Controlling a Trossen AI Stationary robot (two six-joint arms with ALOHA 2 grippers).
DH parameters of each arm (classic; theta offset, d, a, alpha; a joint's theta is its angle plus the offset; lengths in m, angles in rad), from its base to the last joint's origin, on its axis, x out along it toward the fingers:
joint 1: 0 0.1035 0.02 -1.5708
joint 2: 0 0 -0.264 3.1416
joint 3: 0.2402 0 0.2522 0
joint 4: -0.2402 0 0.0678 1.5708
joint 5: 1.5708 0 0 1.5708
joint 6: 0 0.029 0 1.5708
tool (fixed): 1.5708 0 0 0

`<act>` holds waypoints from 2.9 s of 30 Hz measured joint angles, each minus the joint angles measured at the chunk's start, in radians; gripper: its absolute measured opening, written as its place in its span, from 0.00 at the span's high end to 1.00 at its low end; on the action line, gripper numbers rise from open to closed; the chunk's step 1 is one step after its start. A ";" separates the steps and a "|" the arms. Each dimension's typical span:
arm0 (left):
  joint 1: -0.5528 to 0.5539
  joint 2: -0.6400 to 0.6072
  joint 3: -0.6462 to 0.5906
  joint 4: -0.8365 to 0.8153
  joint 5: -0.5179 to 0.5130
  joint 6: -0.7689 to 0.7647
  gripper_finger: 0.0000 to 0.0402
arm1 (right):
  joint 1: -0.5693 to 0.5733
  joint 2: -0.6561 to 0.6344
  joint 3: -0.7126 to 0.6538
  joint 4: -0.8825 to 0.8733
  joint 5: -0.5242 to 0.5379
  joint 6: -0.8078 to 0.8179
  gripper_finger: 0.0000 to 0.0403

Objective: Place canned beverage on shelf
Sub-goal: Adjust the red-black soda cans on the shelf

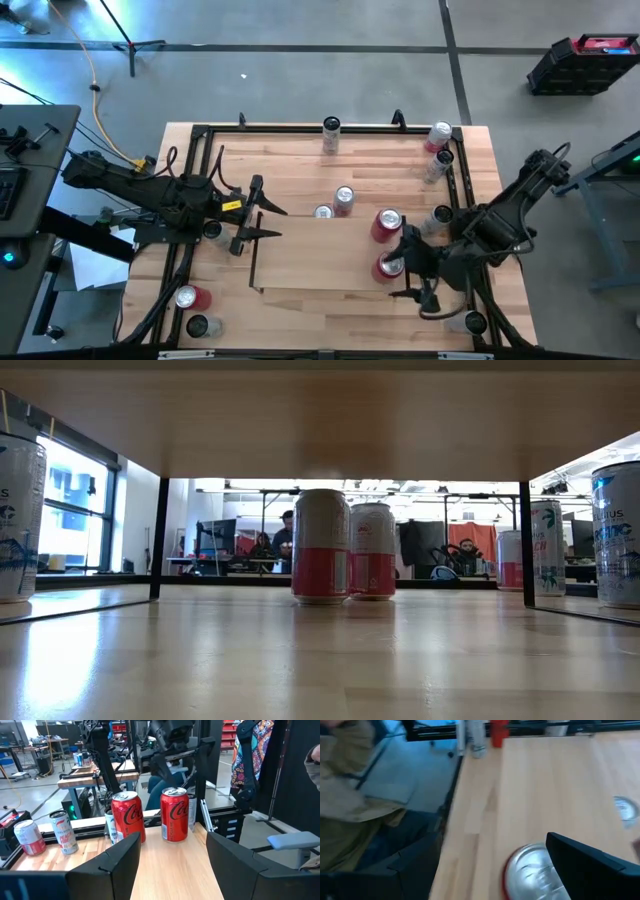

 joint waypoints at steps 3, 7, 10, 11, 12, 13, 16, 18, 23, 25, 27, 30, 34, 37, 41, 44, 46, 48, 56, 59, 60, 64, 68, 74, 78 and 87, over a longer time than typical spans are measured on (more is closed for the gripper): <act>0.000 0.000 0.000 -0.001 0.000 0.000 0.46 | 0.032 -0.011 0.000 -0.025 -0.025 0.021 0.15; 0.000 0.000 0.000 -0.001 0.000 0.000 0.46 | 0.070 -0.015 0.000 -0.034 0.008 0.074 0.15; 0.000 0.000 0.000 -0.001 0.000 0.000 0.46 | 0.087 -0.015 0.000 -0.061 0.009 0.121 0.15; 0.000 0.000 0.000 -0.001 0.000 0.000 0.46 | 0.088 -0.015 0.000 -0.078 0.013 0.144 0.15; 0.000 0.000 0.000 -0.001 0.000 0.000 0.46 | 0.089 -0.015 0.000 -0.099 0.020 0.167 0.15; 0.000 0.000 0.000 -0.001 0.000 0.000 0.46 | 0.089 -0.015 0.000 -0.118 0.034 0.187 0.15; 0.000 0.000 0.000 -0.001 0.000 0.000 0.46 | 0.089 -0.017 0.002 -0.152 0.063 0.232 0.15; 0.000 0.000 0.000 -0.001 0.000 0.000 0.46 | 0.088 -0.017 0.002 -0.154 0.070 0.229 0.15; 0.000 0.000 0.000 -0.001 0.000 0.000 0.46 | 0.087 -0.019 0.002 -0.154 0.079 0.208 0.15; 0.000 0.000 0.000 -0.001 0.000 0.000 0.46 | 0.086 -0.021 0.001 -0.156 0.079 0.199 0.15; 0.000 0.000 0.000 -0.001 0.000 0.000 0.46 | 0.086 -0.024 0.000 -0.151 0.080 0.184 0.15; 0.000 0.000 -0.001 -0.001 0.000 0.006 0.46 | 0.086 -0.037 0.000 -0.140 0.108 0.158 0.15; 0.000 0.000 -0.001 -0.001 0.000 0.005 0.46 | 0.085 -0.051 0.000 -0.137 0.183 0.134 0.15; 0.000 0.000 -0.001 -0.001 0.000 0.005 0.46 | 0.066 -0.049 0.000 -0.136 0.190 0.130 0.15; 0.000 0.000 -0.001 -0.001 0.000 0.005 0.46 | 0.030 -0.025 0.000 -0.135 0.130 0.129 0.15; 0.000 0.000 -0.001 -0.001 0.000 0.004 0.46 | 0.008 -0.012 0.000 -0.135 0.091 0.129 0.15; 0.000 0.000 -0.001 -0.001 0.001 0.000 0.46 | -0.001 -0.009 0.000 -0.133 0.090 0.129 0.15; 0.000 0.000 -0.001 -0.001 0.001 0.000 0.46 | -0.006 -0.009 0.000 -0.132 0.086 0.118 0.15; 0.000 0.000 -0.001 -0.001 0.001 0.000 0.46 | -0.007 -0.007 0.000 -0.067 0.084 0.021 0.15; 0.000 0.000 -0.001 -0.001 0.001 0.000 0.46 | -0.007 -0.007 0.000 -0.046 0.083 0.001 0.15; 0.000 0.000 -0.001 -0.002 0.001 0.000 0.46 | -0.007 -0.008 0.000 -0.045 0.083 0.003 0.15; 0.000 0.000 -0.001 -0.003 0.001 0.000 0.46 | 0.004 -0.011 0.000 -0.072 0.072 0.055 0.15; 0.000 0.000 -0.001 -0.007 0.001 0.000 0.46 | 0.016 -0.013 0.000 -0.099 0.077 0.094 0.15; 0.000 0.000 -0.001 -0.006 0.002 -0.003 0.46 | 0.035 -0.027 0.000 -0.132 0.130 0.114 0.15; 0.000 0.000 -0.001 -0.006 0.002 -0.003 0.46 | 0.035 -0.029 0.000 -0.167 0.144 0.146 0.15; 0.000 0.000 -0.001 -0.006 0.002 -0.003 0.46 | 0.033 -0.026 0.000 -0.157 0.135 0.139 0.15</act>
